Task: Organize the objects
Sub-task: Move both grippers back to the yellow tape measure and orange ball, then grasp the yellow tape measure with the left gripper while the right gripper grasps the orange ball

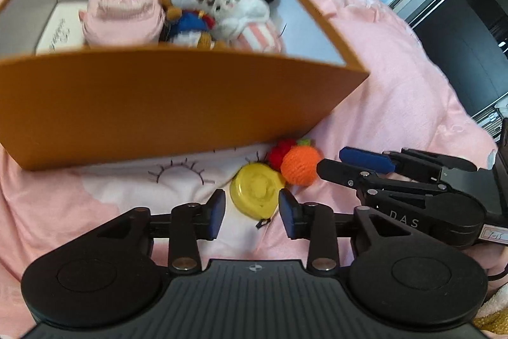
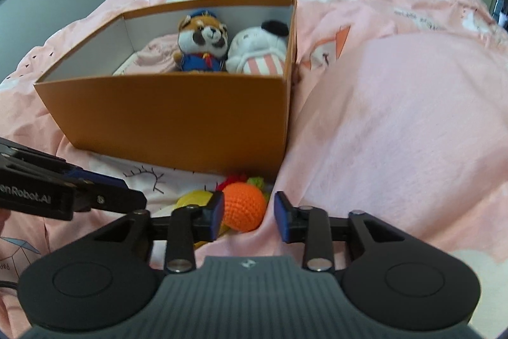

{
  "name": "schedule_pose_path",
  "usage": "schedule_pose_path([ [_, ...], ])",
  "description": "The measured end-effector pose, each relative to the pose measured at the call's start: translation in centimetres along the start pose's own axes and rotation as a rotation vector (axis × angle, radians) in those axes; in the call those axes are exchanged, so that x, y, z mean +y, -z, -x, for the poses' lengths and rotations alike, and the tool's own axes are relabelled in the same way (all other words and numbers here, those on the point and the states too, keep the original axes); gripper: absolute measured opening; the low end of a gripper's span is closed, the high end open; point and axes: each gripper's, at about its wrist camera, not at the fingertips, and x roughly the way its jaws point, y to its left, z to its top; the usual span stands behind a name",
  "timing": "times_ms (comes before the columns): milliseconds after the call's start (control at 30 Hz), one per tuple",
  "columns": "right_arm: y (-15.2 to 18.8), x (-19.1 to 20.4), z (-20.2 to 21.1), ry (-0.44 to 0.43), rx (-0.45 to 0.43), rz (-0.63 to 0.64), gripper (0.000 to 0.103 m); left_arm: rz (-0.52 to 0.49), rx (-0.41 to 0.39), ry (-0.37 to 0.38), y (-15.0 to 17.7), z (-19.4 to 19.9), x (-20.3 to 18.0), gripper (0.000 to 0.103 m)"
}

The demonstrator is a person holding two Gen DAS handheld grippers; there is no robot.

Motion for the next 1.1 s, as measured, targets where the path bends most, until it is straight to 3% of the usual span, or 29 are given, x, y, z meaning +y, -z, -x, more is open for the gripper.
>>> schedule_pose_path([
  [167,0.0,-0.4,-1.6,-0.020,0.022,-0.012,0.041,-0.020,0.035,0.032,0.4,-1.9,-0.6,0.050],
  [467,-0.4,-1.7,-2.8,-0.084,0.039,-0.068,0.043,-0.185,-0.018,-0.041,-0.5,-3.2,-2.1,0.054],
  [600,-0.7,-2.0,-3.5,-0.111,0.045,-0.081,0.048,-0.262,0.004,-0.030,-0.3,-3.1,-2.2,0.059],
  [700,-0.8,-2.5,-3.1,-0.135,0.019,-0.114,0.047,-0.341,0.005,-0.067,0.3,-3.5,-3.0,0.060],
  [833,-0.8,-1.8,-3.2,-0.122,0.017,-0.072,0.047,-0.420,0.013,-0.068,1.0,-4.5,-4.2,0.060],
  [1000,-0.8,-0.4,-2.0,-0.089,-0.067,0.026,0.047,-0.464,0.015,-0.106,1.7,-5.6,-4.8,0.061],
  [1100,-0.7,0.5,-2.8,-0.103,-0.038,0.082,0.047,-0.481,0.011,-0.111,2.0,-6.1,-4.9,0.062],
])
